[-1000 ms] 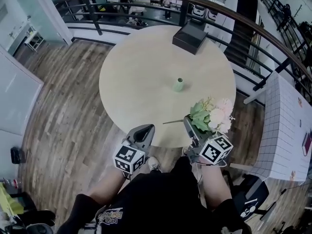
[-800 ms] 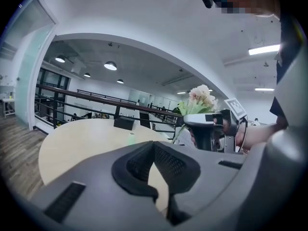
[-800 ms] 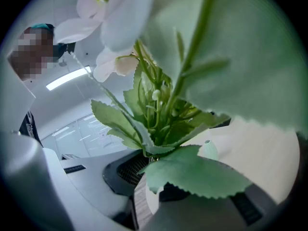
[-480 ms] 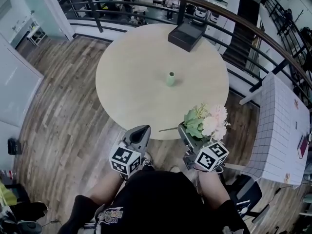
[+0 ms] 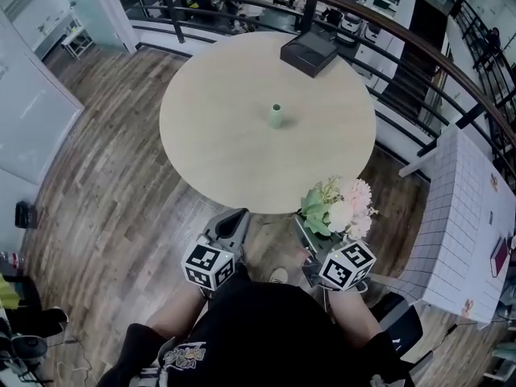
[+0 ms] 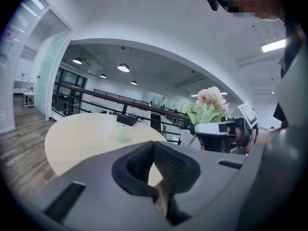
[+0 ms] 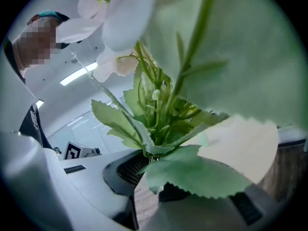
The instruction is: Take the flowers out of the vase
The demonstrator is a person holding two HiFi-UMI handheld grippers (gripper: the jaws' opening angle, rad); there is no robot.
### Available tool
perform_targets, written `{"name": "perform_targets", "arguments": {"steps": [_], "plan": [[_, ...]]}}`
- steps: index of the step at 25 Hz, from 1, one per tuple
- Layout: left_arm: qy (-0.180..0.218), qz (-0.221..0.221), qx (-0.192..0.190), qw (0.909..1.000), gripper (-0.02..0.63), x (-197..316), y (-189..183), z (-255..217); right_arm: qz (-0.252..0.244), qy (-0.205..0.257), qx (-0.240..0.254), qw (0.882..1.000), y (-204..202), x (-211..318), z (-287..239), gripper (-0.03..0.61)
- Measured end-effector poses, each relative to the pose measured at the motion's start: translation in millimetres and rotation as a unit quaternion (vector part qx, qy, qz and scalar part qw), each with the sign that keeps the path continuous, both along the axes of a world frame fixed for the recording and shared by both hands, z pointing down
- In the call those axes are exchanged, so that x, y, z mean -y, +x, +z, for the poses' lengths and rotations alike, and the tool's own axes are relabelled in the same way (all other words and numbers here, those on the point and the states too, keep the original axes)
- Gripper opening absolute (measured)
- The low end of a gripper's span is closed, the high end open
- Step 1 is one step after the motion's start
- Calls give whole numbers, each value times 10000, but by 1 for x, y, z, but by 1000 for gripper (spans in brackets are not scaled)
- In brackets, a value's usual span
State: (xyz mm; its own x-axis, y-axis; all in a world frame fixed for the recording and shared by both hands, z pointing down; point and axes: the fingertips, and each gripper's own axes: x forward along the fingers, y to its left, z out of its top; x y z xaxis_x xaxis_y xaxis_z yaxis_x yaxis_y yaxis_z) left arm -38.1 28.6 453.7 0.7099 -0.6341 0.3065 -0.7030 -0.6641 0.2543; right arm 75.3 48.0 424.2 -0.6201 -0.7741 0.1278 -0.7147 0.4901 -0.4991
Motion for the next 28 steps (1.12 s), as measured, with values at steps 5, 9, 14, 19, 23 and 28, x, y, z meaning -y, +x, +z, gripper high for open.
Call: {"name": "perform_targets", "arguments": {"steps": [5,9,14,19,23,28], "plan": [[-14,8,78,10000,6,-29,17,2,-95,15,47,9999,11,-24,3,75],[-61,1,119,9999,6,-44,26,2,-91,23,59,9999,20,-35,3,75],[-97,3,115,9999,6,-69,23,4,-161,36,30,9999,11,-62,9,75],[-51,9,146,9999,6,-86,26,5,-192,29,27,9998,11,-79,11,75],[-31,-15,158,9999,6,-88,30,8,-187,34,12,9998,17,-81,14,75],[-33,-25,150,9999,6,-80,39,10,-176,18,2,9998,25,-74,18,75]]}}
